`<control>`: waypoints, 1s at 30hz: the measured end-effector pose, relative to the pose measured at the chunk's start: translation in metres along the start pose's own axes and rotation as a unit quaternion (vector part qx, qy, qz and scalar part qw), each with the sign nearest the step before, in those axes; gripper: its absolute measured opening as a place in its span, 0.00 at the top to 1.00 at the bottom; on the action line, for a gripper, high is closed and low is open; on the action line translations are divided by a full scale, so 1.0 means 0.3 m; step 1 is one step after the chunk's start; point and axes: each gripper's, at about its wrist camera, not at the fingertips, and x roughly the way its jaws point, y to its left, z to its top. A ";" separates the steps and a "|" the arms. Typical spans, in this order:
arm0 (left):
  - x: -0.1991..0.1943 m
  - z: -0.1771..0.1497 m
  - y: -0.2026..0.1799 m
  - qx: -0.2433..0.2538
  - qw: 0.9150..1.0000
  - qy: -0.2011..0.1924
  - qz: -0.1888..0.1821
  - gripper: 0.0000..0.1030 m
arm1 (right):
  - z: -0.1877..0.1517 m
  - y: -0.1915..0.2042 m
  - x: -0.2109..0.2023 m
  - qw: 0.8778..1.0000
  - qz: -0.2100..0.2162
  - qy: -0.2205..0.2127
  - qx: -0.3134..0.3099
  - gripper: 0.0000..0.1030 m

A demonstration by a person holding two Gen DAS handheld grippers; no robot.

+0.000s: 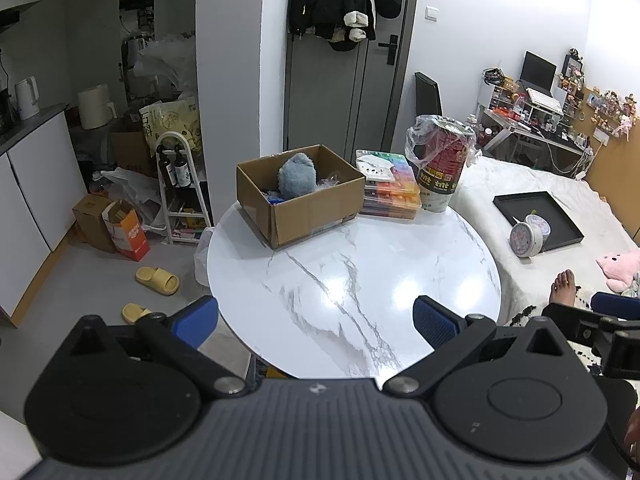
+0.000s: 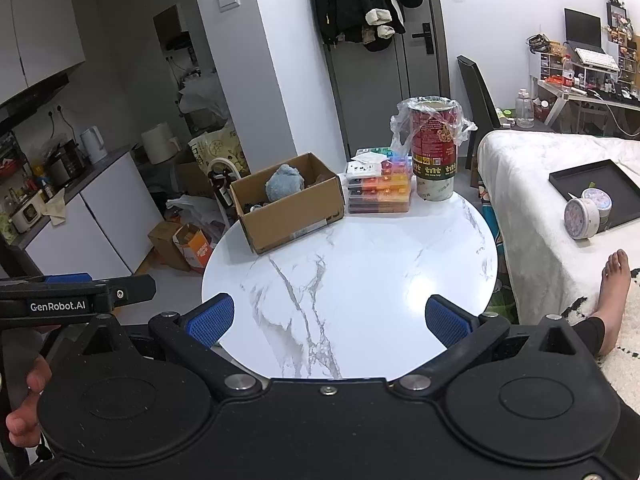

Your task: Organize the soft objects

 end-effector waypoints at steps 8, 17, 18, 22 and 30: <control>-0.006 0.008 -0.005 -0.002 1.000 -0.004 -0.001 0.00 | 0.002 -0.002 0.004 1.000 0.001 0.002 0.001 0.00; -0.009 0.012 -0.008 -0.002 1.000 -0.005 0.006 0.00 | 0.002 -0.002 0.010 1.000 0.002 0.002 -0.001 0.00; -0.010 0.011 -0.010 -0.001 1.000 -0.005 0.005 0.00 | 0.002 -0.002 0.010 1.000 0.002 0.001 -0.001 0.00; -0.011 0.012 -0.010 0.003 1.000 -0.006 0.005 0.00 | 0.001 0.000 0.011 1.000 0.003 0.001 -0.003 0.00; -0.007 0.007 -0.006 0.003 1.000 -0.004 0.005 0.00 | -0.004 0.004 0.012 1.000 0.004 0.001 -0.004 0.00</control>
